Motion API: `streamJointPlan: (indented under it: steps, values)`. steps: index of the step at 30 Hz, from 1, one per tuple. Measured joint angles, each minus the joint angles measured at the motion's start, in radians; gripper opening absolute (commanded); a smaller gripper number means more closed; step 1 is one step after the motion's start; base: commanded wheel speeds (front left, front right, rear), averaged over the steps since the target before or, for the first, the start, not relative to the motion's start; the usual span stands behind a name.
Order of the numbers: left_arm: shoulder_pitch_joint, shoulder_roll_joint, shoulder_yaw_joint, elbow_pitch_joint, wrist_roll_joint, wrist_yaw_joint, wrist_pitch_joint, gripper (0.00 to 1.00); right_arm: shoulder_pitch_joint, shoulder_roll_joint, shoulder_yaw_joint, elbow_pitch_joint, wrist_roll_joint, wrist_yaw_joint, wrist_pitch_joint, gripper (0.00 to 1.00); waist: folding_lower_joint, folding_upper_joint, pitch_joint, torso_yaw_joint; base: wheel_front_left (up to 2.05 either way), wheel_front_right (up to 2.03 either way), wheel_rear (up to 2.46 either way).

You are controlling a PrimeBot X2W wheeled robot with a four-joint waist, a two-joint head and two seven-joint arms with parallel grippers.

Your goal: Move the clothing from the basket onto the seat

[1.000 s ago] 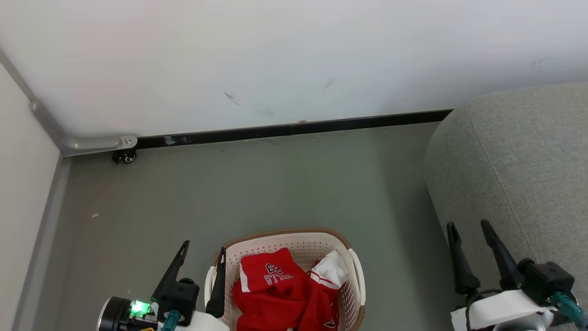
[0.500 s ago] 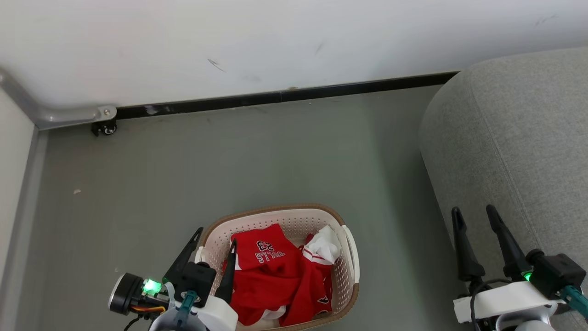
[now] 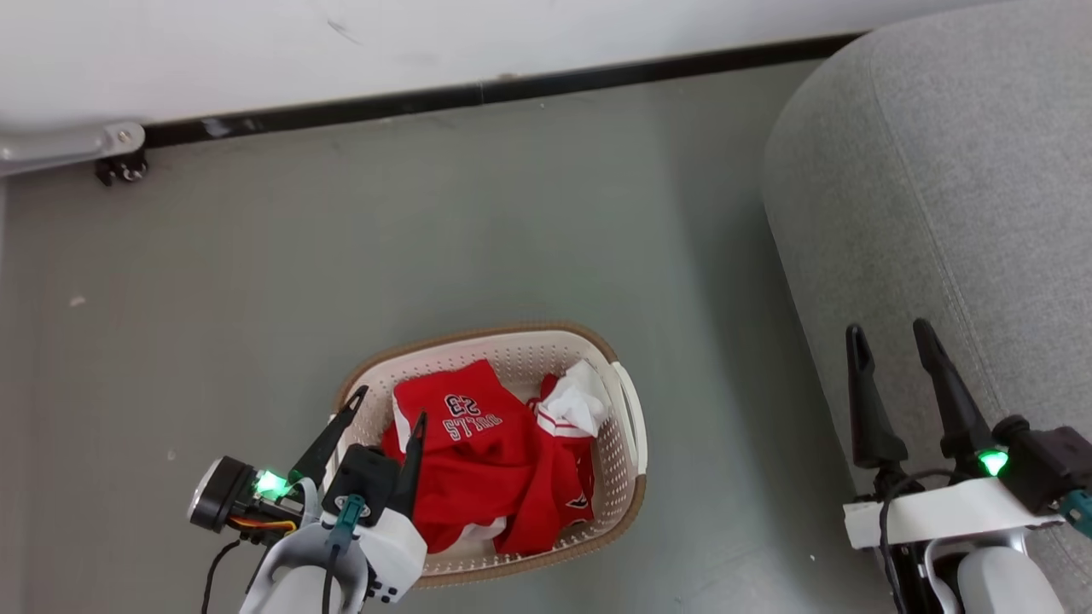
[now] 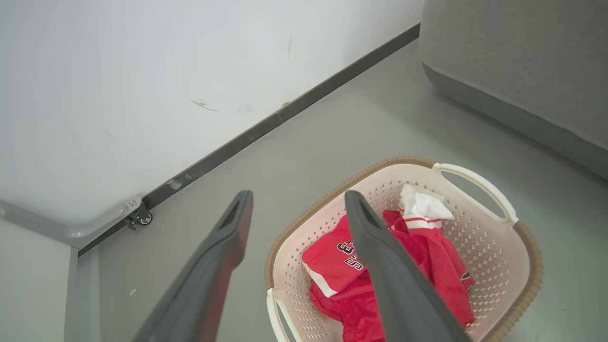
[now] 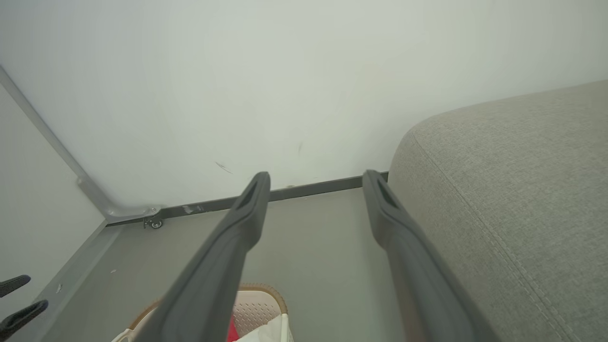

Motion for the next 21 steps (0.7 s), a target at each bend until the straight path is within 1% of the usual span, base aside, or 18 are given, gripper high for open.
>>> streamJointPlan:
  steps: [8,21]
  values:
    - [-0.056,0.038,-0.003,0.086,0.026,-0.001,0.000,1.00,-0.046,0.000,0.016,-0.013,0.010,0.000,-0.007,1.00,0.0000,0.0000,0.076,-0.026,0.00,0.00,0.00]
    - [-0.150,0.060,-0.035,0.174,0.079,-0.001,0.001,1.00,-0.117,0.000,0.029,-0.021,0.010,0.000,-0.015,1.00,0.0000,0.0000,0.181,-0.060,0.00,0.00,0.00]
